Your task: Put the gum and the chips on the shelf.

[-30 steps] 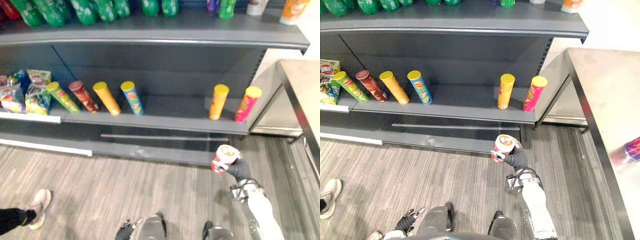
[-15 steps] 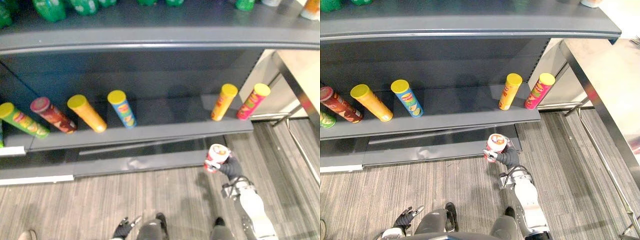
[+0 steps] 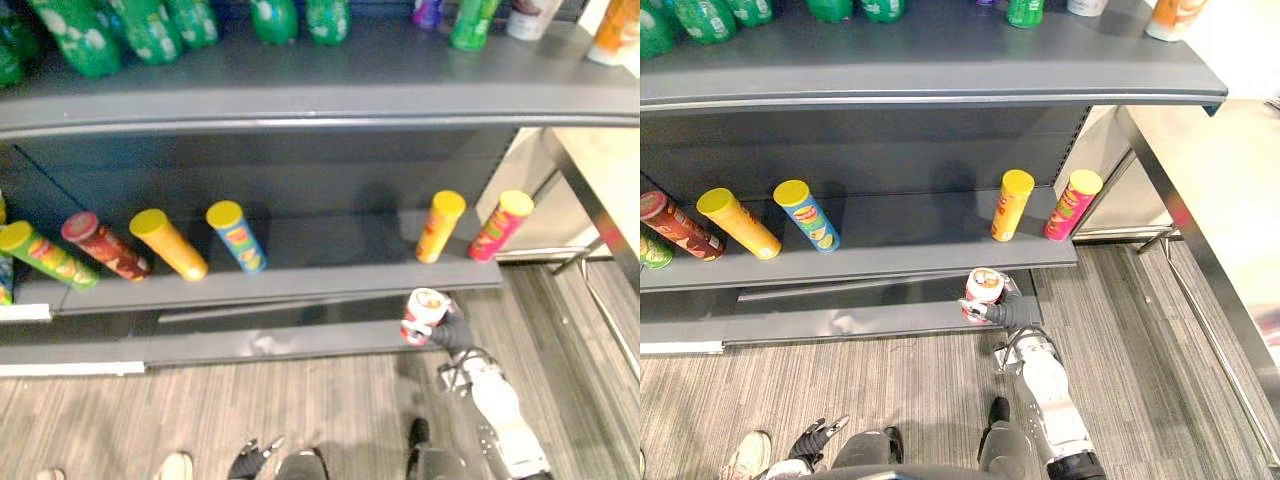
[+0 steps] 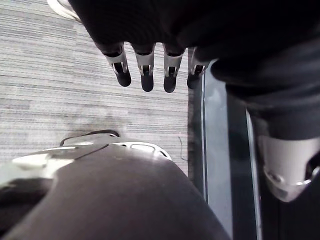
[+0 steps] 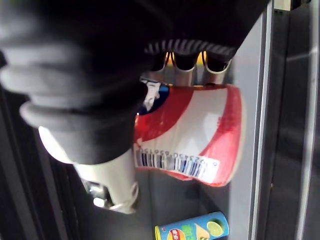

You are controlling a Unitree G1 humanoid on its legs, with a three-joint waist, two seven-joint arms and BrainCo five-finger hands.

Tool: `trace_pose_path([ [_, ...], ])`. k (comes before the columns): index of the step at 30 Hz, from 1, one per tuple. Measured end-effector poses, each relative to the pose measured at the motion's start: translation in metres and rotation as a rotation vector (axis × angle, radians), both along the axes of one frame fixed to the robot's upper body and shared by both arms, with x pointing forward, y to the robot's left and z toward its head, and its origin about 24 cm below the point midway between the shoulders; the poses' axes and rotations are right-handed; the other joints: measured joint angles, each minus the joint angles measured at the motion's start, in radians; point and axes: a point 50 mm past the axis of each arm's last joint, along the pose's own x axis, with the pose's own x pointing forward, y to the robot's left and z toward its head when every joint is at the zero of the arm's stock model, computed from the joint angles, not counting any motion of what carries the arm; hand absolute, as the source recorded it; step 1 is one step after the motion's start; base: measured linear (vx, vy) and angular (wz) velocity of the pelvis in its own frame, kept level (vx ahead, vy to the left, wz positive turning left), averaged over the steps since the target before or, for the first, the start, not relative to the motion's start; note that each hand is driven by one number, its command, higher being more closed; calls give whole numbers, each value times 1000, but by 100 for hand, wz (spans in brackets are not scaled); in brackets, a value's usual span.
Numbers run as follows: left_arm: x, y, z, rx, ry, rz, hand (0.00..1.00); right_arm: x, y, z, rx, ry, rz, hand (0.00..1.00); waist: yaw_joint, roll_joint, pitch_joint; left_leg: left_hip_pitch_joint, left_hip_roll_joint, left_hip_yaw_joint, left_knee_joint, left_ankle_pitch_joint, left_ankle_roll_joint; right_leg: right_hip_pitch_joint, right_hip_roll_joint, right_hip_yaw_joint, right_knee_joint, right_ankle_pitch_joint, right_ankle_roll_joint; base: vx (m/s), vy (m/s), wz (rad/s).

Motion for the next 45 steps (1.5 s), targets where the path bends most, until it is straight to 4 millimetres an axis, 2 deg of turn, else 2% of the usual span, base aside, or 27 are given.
trace_pose_path([
  [3,-2,0,-1,-5,6,18,0,-1,-1,-1,-1,5,1,100,-1,0,0,5,18,-25,-49,33,-23,26,29,-31,-40,0,-16,-54,-164,25],
  [4,-2,0,-1,-6,7,21,0,-1,-1,-1,-3,4,8,100,0,0,0,15,28,-35,-93,64,-34,46,46,-54,-77,12,-32,-16,-109,25],
  [5,-2,0,-1,-6,10,22,0,-2,0,-1,-3,5,19,100,-1,3,-2,15,29,-49,-112,77,-40,53,52,-66,-97,16,-32,-6,-100,29],
  [10,-4,-1,-2,-15,14,59,0,-2,4,-2,7,17,40,100,1,10,-7,48,27,-47,-207,140,-51,71,71,-74,-168,59,-52,49,-44,5],
  [15,-3,-1,-2,-13,19,45,0,-3,7,-4,19,30,52,100,1,14,-29,72,19,-23,-240,141,-51,111,78,-62,-245,93,-46,45,14,-8],
  [16,-4,-6,-5,-28,38,48,0,-3,9,-4,79,43,71,100,1,21,-56,138,-14,-17,-306,148,-40,169,71,-50,-314,124,-33,27,14,-4],
  [23,-4,-6,-5,-28,38,48,0,-3,8,-5,78,45,71,100,1,21,-57,140,-14,-19,-307,148,-40,172,71,-52,-314,124,-33,0,0,0],
  [30,-9,-3,-6,-18,58,62,0,-1,8,-19,55,115,93,100,3,8,-73,154,-14,-25,-306,149,-39,193,69,-63,-315,123,-33,-5,1,3],
  [37,-16,-2,-7,-24,78,86,0,13,33,-10,-1,85,241,100,9,1,-82,171,-14,-27,-307,152,-37,210,68,-68,-315,124,-33,-4,0,1],
  [45,-17,-1,-7,-23,84,90,0,27,71,15,-24,-7,417,100,24,0,-82,176,-20,-48,-339,175,-35,214,64,-88,-314,124,-32,4,3,8],
])
